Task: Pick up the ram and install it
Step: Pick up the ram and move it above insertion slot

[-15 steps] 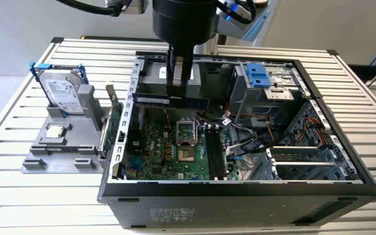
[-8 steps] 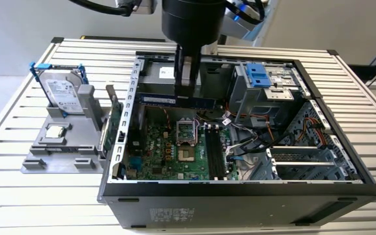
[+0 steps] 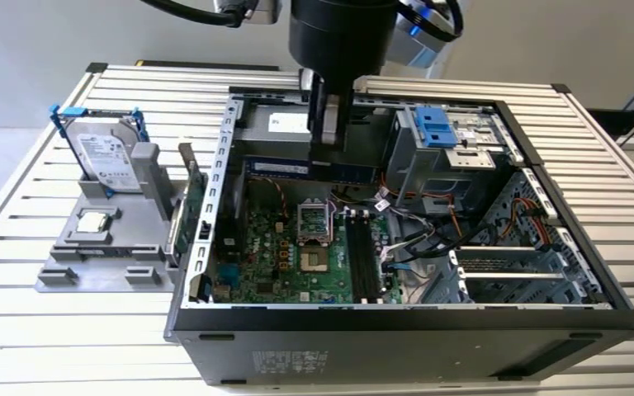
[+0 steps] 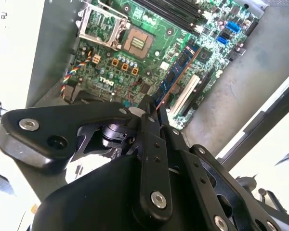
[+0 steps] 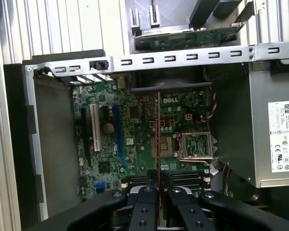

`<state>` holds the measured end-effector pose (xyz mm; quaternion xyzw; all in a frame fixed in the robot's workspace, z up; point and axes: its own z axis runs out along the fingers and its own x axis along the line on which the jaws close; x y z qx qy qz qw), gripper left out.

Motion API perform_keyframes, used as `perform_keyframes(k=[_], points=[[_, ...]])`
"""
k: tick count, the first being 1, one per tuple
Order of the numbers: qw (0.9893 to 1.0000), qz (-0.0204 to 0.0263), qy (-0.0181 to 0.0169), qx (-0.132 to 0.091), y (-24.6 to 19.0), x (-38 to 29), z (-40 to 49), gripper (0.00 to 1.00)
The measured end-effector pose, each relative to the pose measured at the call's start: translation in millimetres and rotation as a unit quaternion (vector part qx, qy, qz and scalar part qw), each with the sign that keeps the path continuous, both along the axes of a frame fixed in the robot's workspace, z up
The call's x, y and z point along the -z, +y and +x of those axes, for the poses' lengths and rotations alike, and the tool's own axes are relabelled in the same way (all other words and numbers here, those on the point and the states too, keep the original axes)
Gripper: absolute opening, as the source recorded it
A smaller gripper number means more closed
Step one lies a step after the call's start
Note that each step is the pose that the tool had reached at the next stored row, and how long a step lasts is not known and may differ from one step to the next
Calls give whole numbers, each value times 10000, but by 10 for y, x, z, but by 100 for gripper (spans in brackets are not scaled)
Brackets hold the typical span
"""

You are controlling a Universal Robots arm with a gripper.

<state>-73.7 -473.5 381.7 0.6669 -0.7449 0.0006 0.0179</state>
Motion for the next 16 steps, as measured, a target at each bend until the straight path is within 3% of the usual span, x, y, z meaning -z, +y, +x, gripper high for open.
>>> perform_keyframes(k=[16], points=[[10000,0,0,56,14,0,249,0]])
